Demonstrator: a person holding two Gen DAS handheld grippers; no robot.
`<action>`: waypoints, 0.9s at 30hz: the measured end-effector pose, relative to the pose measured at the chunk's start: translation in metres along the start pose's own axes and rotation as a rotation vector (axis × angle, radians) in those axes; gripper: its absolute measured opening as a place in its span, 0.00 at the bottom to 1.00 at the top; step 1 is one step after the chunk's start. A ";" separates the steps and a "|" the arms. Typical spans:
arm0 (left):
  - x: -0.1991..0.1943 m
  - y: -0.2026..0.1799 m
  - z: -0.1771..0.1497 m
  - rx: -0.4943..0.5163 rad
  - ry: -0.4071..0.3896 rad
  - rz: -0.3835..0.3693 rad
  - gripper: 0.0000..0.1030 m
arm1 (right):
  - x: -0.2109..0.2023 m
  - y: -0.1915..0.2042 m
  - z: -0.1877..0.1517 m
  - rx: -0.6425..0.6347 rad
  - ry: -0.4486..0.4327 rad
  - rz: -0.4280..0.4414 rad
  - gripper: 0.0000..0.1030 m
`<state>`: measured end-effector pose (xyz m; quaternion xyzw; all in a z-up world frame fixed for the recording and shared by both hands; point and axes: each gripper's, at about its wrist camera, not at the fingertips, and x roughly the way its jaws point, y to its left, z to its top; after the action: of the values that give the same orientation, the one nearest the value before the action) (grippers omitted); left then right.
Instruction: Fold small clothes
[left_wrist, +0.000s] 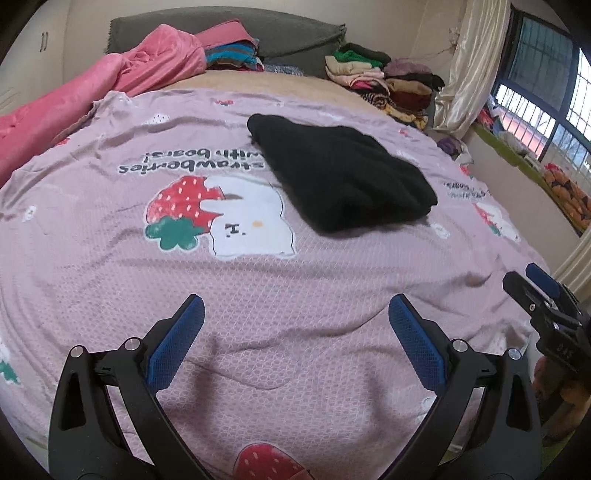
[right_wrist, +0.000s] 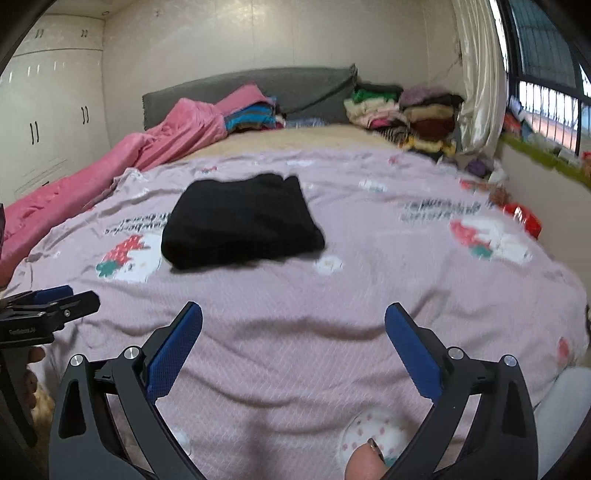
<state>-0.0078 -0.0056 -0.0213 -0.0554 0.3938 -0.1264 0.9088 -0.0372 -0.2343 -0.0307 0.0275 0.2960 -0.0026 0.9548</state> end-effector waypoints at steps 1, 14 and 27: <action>0.002 0.001 -0.001 -0.001 0.002 0.004 0.91 | 0.006 -0.001 -0.002 0.010 0.034 -0.005 0.96; 0.007 0.005 -0.001 0.001 0.024 0.040 0.91 | 0.015 0.002 -0.004 0.015 0.064 -0.023 0.96; 0.006 0.004 -0.001 0.012 0.029 0.065 0.91 | 0.014 0.003 -0.003 0.007 0.064 -0.015 0.96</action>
<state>-0.0039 -0.0028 -0.0270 -0.0354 0.4079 -0.1001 0.9068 -0.0271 -0.2314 -0.0409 0.0289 0.3266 -0.0099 0.9447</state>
